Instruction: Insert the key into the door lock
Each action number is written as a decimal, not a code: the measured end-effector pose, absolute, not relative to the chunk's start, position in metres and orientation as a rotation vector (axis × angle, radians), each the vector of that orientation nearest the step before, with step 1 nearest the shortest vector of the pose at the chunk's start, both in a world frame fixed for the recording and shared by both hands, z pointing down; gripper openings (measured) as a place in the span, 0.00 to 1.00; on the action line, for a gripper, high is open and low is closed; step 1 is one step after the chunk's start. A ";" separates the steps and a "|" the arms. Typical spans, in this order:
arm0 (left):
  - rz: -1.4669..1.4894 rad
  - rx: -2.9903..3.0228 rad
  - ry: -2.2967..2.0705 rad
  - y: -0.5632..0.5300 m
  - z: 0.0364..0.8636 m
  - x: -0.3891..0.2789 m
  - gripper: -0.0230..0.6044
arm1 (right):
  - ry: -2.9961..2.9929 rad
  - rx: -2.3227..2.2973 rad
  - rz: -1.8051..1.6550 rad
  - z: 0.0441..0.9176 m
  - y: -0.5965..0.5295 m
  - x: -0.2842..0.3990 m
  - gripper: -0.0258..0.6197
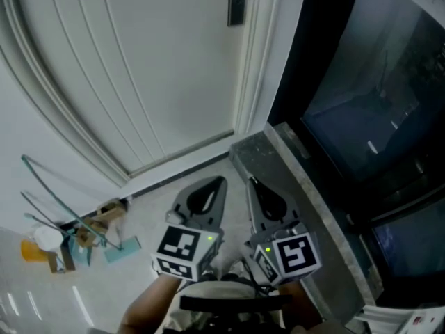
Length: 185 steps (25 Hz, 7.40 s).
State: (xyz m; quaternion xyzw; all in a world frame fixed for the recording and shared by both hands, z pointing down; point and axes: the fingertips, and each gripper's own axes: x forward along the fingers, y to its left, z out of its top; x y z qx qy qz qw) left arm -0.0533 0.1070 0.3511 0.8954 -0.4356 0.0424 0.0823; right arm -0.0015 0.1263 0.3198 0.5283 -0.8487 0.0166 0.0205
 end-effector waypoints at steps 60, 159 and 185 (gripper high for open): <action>0.124 2.733 -1.210 -0.097 0.346 0.007 0.05 | -2.567 1.688 -0.025 0.318 -0.070 0.048 0.07; -0.012 2.723 -1.452 -0.370 0.261 0.005 0.05 | -1.394 0.974 -1.423 0.177 -0.448 0.039 0.07; -0.018 2.711 -1.447 -0.374 0.260 0.003 0.05 | -1.367 1.007 -1.431 0.175 -0.474 0.029 0.07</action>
